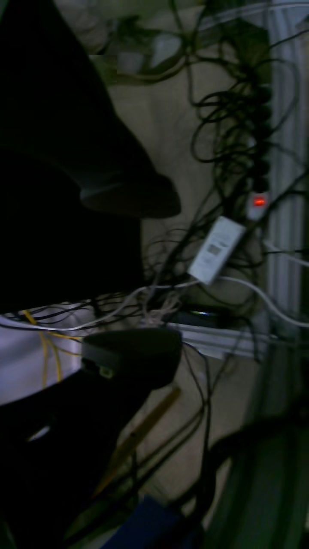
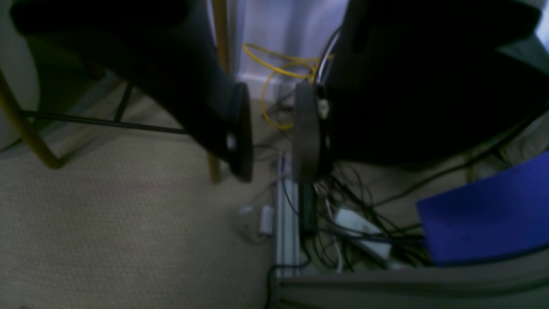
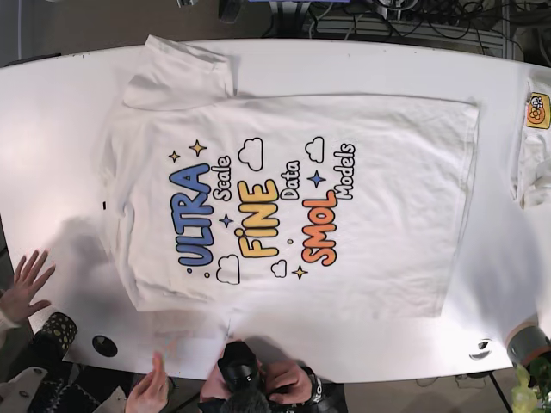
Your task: Fold the T-shirt properly
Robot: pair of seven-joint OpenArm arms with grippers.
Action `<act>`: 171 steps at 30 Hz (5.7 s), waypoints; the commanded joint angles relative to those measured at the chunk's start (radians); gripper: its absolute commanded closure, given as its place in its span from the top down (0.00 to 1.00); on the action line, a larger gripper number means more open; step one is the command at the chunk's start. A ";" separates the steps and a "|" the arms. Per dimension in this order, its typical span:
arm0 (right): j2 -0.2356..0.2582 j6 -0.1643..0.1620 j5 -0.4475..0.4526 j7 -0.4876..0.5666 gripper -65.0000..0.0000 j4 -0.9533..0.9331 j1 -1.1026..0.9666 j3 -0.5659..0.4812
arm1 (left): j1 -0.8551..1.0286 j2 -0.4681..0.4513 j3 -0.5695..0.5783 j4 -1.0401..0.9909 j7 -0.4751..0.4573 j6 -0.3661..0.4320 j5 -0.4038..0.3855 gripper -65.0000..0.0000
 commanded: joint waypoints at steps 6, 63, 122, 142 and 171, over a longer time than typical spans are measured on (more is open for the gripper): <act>0.054 0.006 0.002 -0.037 0.22 0.260 -0.190 0.095 | 0.208 -0.005 -0.046 0.346 -0.002 -0.002 0.001 0.57; 0.060 0.119 0.566 -0.143 0.65 1.277 -0.515 0.483 | 0.385 -0.021 -0.281 1.328 0.107 -0.145 -0.161 0.77; 0.048 0.219 0.860 -0.756 0.21 0.941 -0.199 0.549 | 0.184 -0.019 -0.658 1.178 0.483 -0.381 -0.509 0.78; 0.052 0.221 0.860 -0.756 0.00 0.946 -0.202 0.549 | 0.112 0.021 -0.738 1.124 0.546 -0.381 -0.528 0.78; 0.051 0.221 0.860 -0.756 0.00 0.947 -0.194 0.551 | -0.079 -0.014 -0.736 0.942 0.759 -0.444 -0.522 0.78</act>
